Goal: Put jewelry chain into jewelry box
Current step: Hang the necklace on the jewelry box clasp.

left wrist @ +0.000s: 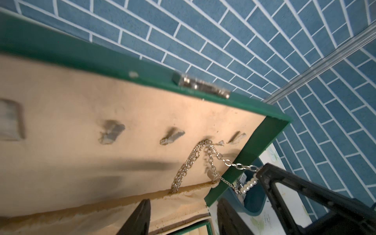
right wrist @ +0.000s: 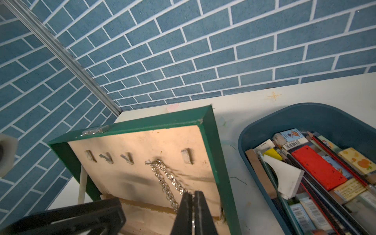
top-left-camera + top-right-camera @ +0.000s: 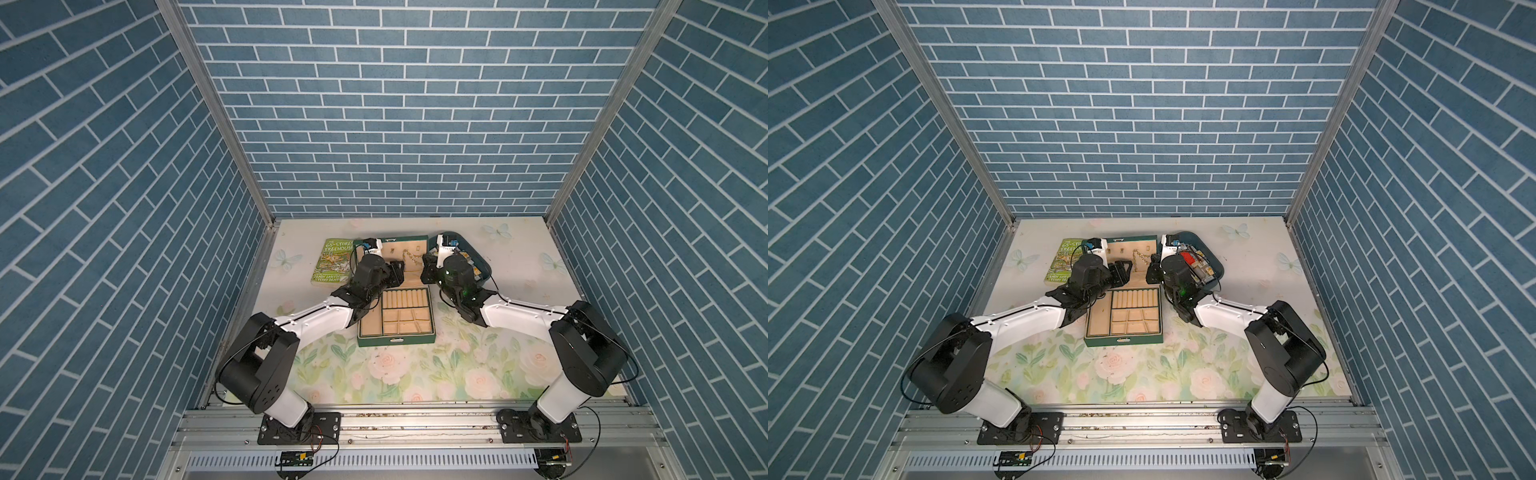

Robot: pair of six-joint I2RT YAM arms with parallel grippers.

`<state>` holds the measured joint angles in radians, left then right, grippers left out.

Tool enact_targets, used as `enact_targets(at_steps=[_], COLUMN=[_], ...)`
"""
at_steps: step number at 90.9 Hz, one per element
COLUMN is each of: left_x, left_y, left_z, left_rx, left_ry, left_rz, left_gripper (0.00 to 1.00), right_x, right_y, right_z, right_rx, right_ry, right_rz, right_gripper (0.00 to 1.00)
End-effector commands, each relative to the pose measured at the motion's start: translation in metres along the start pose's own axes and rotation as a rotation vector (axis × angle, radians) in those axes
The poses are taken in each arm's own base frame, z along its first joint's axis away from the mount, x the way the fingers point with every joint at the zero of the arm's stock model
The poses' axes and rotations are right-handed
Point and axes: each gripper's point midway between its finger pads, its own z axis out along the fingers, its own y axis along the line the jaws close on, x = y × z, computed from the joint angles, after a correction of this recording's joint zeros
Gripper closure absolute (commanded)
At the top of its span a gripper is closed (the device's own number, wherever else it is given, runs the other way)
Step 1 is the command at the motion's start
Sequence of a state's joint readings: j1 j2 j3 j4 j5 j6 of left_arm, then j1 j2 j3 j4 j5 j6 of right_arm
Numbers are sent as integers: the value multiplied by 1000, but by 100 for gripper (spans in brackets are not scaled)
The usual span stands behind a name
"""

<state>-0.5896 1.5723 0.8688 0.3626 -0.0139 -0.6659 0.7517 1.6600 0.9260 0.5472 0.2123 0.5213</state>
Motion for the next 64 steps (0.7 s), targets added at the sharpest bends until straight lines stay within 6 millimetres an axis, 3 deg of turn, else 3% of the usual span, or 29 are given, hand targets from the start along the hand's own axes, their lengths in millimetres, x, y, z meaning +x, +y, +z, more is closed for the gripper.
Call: enact_targets(at_steps=[1, 44, 64], left_x=[12, 15, 12], left_y=[-1, 2, 1], left_z=[4, 5, 4], left_rx=[12, 2, 5], left_ry=[25, 25, 16], left_rz=[10, 15, 17], left_gripper=[45, 45, 45], right_x=[14, 37, 37], right_y=[-3, -8, -10], right_z=[-1, 2, -5], right_rx=[3, -1, 2], right_ry=[45, 108, 105], right_rz=[23, 47, 48], right_gripper=[100, 100, 100])
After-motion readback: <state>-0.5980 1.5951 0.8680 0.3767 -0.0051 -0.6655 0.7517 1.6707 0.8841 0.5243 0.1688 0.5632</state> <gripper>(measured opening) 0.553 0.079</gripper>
